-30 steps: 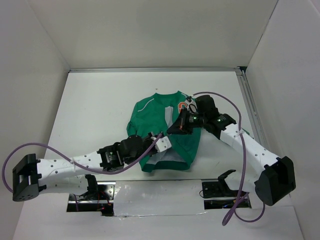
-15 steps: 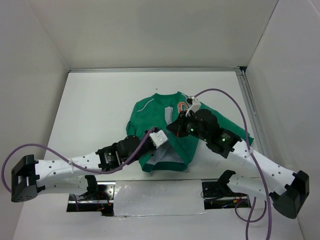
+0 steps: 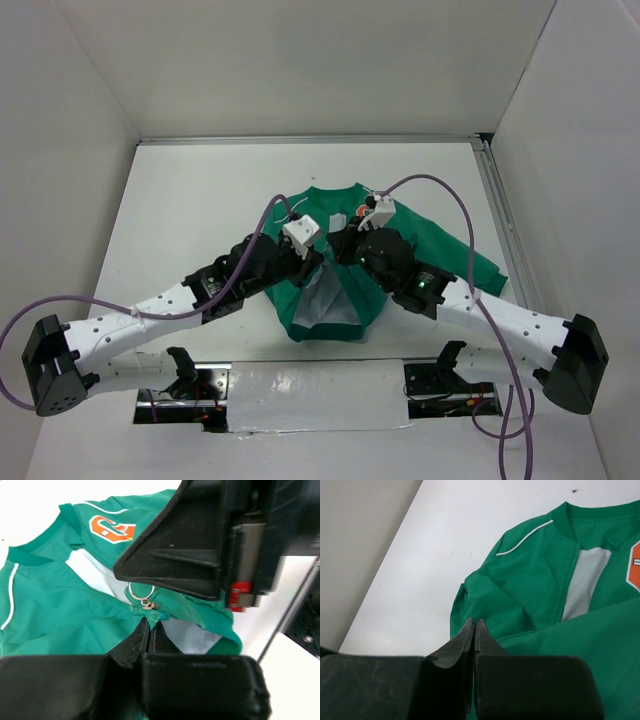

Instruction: Zip up the jacket

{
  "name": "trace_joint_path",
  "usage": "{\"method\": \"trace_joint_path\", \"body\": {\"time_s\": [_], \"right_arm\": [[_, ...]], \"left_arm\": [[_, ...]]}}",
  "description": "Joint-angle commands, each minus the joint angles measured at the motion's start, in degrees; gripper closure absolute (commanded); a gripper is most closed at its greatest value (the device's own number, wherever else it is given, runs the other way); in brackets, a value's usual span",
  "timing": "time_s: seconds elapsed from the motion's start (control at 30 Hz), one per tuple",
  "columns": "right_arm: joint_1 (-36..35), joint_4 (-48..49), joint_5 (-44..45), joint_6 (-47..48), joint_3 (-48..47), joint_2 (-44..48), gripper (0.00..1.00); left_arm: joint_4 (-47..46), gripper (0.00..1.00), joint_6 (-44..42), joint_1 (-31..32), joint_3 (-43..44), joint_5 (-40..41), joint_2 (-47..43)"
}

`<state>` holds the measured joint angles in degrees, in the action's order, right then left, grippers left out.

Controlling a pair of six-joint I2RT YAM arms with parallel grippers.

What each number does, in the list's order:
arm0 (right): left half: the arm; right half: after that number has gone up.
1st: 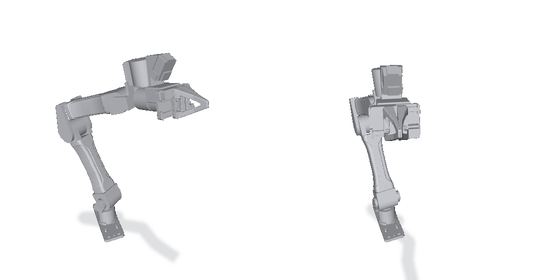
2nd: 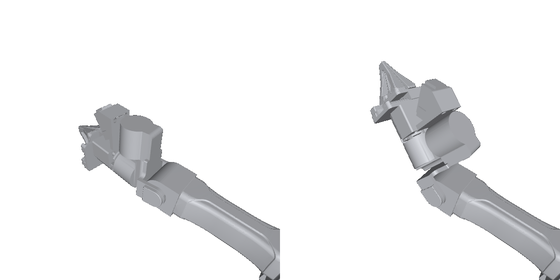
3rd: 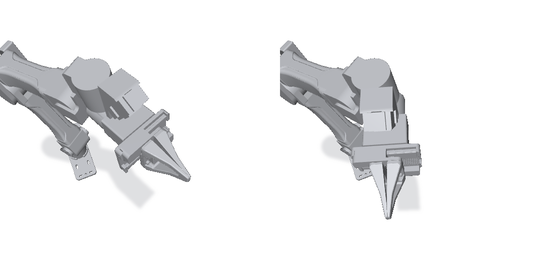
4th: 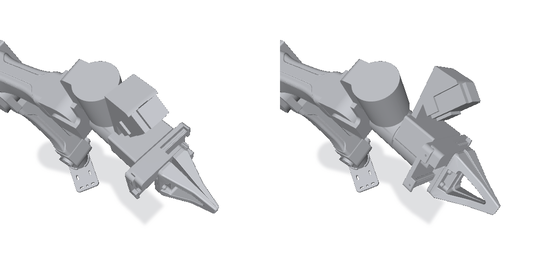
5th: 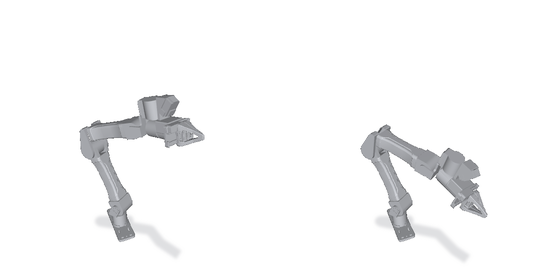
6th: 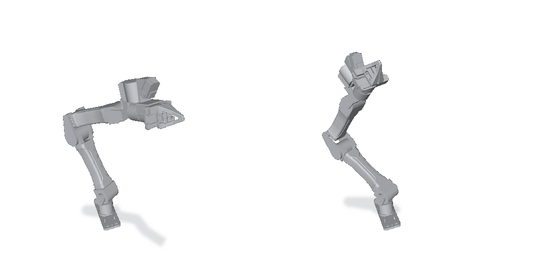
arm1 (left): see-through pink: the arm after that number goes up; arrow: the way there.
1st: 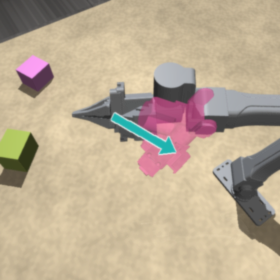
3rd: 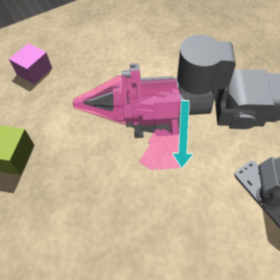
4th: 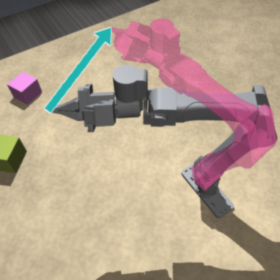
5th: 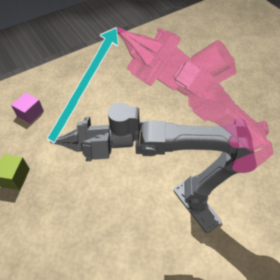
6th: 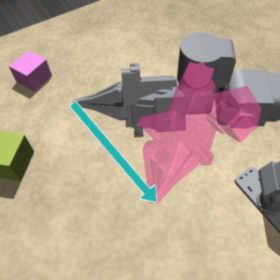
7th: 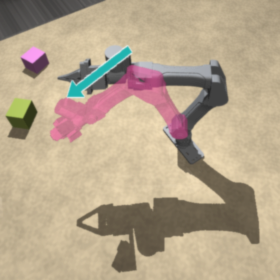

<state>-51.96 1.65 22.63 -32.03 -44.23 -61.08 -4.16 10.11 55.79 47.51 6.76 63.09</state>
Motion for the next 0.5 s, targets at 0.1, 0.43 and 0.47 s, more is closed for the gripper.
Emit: {"method": "trace_joint_path", "body": {"time_s": [0.1, 0.43, 0.47], "right_arm": [[9.1, -4.7, 15.2, 1.1, 2.4, -8.1, 1.0], [14.6, -2.6, -3.8, 5.9, 2.9, -1.7, 1.0], [14.8, -3.1, -6.3, 6.2, 2.7, -0.4, 1.0]], "left_arm": [[-7.1, 1.0, 3.4, -0.4, 7.4, -16.5, -7.7], [-5.7, 1.0, 2.8, -2.2, 4.7, -16.9, -7.1], [-6.4, 1.0, 1.9, -2.4, 4.0, -16.8, -6.8]]}}
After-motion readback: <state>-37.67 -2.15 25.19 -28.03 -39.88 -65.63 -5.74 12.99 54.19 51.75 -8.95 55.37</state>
